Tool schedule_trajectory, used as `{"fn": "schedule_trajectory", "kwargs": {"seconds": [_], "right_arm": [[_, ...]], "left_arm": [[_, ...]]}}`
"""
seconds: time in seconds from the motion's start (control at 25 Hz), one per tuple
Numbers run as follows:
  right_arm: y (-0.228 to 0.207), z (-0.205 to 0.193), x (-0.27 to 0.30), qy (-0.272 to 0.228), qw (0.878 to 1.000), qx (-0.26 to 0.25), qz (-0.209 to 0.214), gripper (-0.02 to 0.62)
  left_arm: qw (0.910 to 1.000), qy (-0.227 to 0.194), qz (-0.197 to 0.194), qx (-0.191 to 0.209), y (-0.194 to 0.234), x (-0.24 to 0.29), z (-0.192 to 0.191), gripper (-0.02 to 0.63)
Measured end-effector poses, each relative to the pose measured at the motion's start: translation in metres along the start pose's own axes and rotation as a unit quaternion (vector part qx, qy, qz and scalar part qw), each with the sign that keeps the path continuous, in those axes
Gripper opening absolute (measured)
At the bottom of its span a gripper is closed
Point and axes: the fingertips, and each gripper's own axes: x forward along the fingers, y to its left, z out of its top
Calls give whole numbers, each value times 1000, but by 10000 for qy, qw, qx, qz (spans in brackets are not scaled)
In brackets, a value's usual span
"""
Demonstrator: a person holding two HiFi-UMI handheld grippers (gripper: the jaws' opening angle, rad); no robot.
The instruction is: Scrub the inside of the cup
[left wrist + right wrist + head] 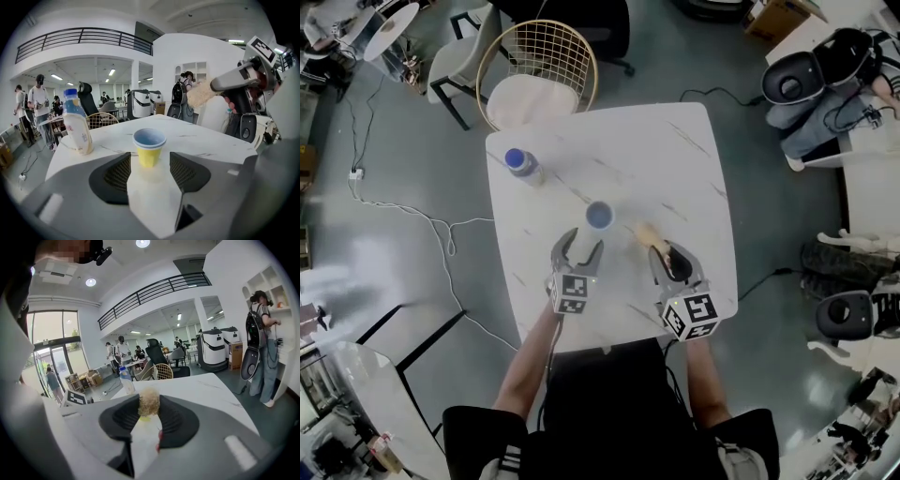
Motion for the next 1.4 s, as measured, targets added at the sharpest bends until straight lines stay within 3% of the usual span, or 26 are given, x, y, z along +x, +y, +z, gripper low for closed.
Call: {"fn": "schedule_trajectory", "kwargs": {"seconds": [0.68, 1.08, 1.4], "right_arm": [[60, 28, -47, -586, 9979, -260, -103, 110], [92, 36, -79, -916, 9942, -527, -188, 110], [108, 37, -107, -1106, 9909, -716, -284, 110]], "left_arm": [[9895, -1425, 178, 182, 9, -125, 87, 112], [9802, -1935, 266, 331, 5, -191, 110, 20], [9739, -2214, 332, 362, 3, -227, 121, 8]]}}
